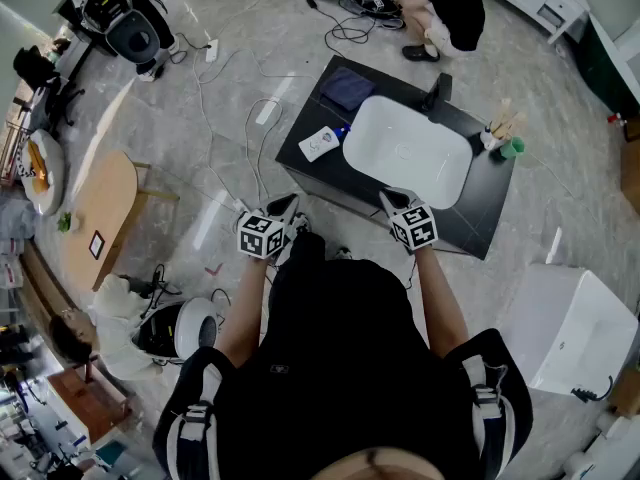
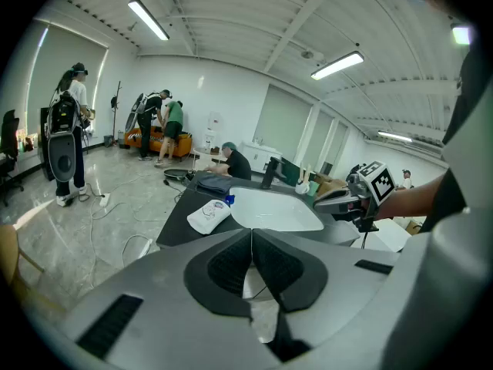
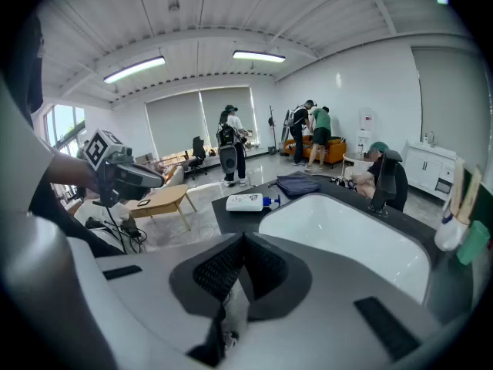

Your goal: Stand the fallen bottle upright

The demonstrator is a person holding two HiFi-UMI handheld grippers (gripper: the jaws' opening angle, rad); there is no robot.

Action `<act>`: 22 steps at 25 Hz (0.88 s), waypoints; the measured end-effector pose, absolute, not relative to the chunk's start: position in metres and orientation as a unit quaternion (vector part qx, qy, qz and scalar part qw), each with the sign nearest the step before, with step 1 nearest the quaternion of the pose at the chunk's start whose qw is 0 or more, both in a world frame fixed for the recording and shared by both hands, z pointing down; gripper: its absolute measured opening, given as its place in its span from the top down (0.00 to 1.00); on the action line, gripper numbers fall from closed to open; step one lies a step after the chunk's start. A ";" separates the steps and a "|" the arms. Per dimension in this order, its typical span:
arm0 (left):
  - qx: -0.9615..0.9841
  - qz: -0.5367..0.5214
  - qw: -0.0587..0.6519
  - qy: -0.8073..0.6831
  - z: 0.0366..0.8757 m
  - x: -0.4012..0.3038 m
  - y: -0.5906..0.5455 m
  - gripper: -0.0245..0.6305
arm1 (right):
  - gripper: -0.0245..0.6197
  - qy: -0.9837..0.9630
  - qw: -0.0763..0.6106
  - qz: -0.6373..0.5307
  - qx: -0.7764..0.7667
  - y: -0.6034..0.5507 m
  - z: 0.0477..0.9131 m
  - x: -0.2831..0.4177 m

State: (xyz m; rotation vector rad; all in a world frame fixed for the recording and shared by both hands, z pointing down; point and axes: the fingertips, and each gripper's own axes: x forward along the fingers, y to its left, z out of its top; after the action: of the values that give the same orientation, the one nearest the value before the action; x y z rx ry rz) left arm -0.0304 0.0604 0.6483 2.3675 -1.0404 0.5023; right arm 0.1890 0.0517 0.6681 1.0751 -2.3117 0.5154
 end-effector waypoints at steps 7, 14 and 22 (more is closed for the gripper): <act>0.873 0.182 0.247 -0.379 0.645 -0.027 0.058 0.94 | 0.87 -0.858 0.266 0.185 0.399 0.047 0.662 0.190; 0.873 0.181 0.247 -0.380 0.646 -0.026 0.059 0.94 | 0.87 -0.855 0.266 0.187 0.405 0.048 0.664 0.193; 0.870 0.181 0.248 -0.385 0.646 -0.031 0.063 0.94 | 0.87 -0.853 0.263 0.193 0.407 0.049 0.667 0.190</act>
State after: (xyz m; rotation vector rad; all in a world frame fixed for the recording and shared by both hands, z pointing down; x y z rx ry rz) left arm -0.0313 0.0629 0.6462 2.3723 -1.0479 0.4942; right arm 0.1903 0.0494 0.6671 1.1009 -2.3076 0.5213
